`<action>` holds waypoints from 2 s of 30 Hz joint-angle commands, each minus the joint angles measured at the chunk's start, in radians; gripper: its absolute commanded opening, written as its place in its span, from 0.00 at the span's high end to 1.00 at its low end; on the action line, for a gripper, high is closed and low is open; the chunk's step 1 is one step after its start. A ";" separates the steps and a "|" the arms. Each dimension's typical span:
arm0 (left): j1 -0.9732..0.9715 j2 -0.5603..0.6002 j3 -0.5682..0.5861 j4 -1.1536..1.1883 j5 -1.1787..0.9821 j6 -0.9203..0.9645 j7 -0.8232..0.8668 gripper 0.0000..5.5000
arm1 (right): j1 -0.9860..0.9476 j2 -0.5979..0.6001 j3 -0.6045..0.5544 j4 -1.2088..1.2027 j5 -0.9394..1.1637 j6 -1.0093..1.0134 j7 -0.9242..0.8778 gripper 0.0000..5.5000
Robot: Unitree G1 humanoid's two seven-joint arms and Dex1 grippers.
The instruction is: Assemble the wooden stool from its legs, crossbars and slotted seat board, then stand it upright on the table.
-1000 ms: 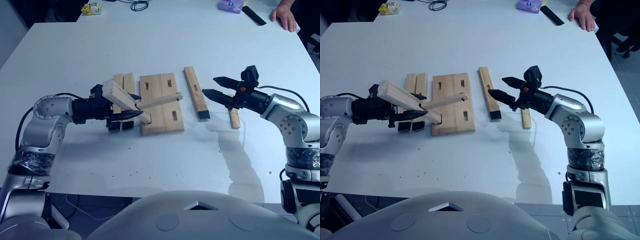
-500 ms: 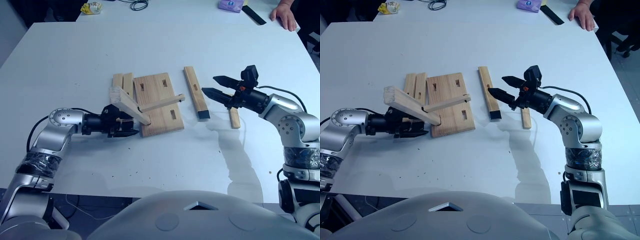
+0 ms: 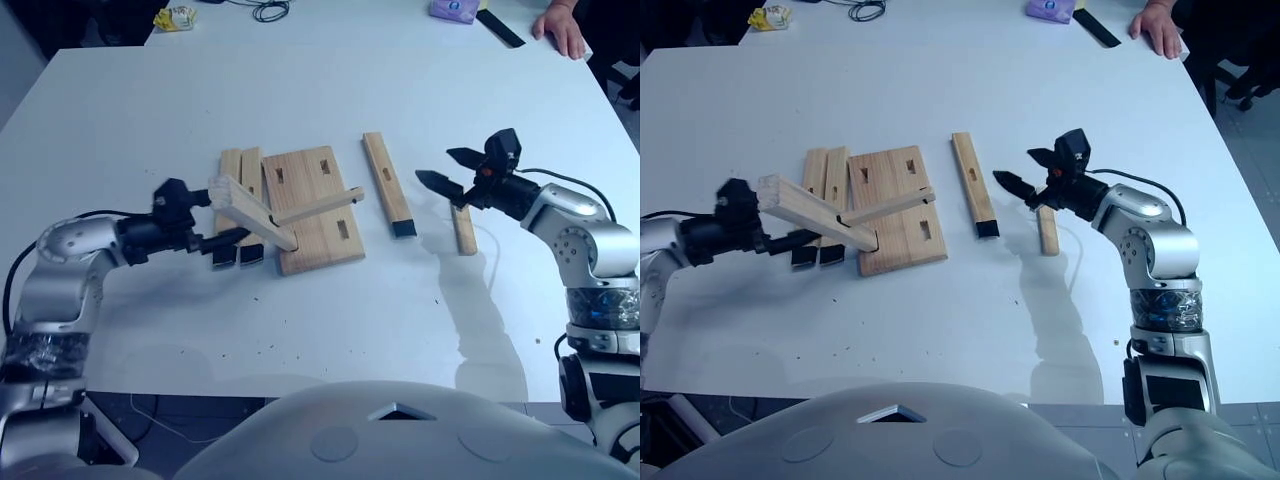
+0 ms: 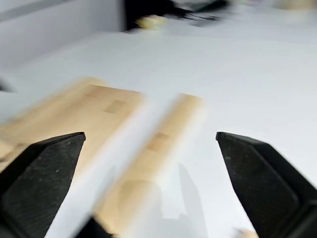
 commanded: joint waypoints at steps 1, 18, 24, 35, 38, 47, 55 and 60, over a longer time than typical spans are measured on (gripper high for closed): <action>0.120 -0.188 0.132 -0.150 -0.086 0.077 0.284 0.31 | -0.012 0.029 -0.021 -0.031 -0.005 0.024 -0.065 0.11; -0.063 -0.441 -0.043 -0.032 0.296 0.273 0.910 0.31 | -0.124 0.170 -0.086 0.137 -0.072 -0.030 -0.305 0.11; -0.063 -0.449 -0.046 -0.035 0.295 0.328 0.882 0.31 | -0.107 0.179 -0.096 0.130 -0.076 -0.032 -0.306 0.11; -0.097 -0.436 -0.049 -0.091 0.289 0.396 0.852 0.31 | -0.061 0.202 -0.101 0.107 -0.082 -0.034 -0.322 0.11; -0.093 -0.428 -0.067 -0.064 0.309 0.412 0.846 0.31 | -0.059 0.204 -0.102 0.107 -0.081 -0.035 -0.325 0.11; -0.078 -0.417 -0.054 -0.042 0.311 0.476 0.844 0.31 | -0.056 0.209 -0.106 0.108 -0.080 -0.038 -0.332 0.11; -0.094 -0.417 -0.024 -0.055 0.283 0.508 0.830 0.31 | -0.054 0.214 -0.104 0.110 -0.080 -0.042 -0.333 0.11; -0.072 -0.401 -0.038 -0.068 0.299 0.529 0.825 0.31 | -0.056 0.222 -0.110 0.114 -0.081 -0.046 -0.342 0.11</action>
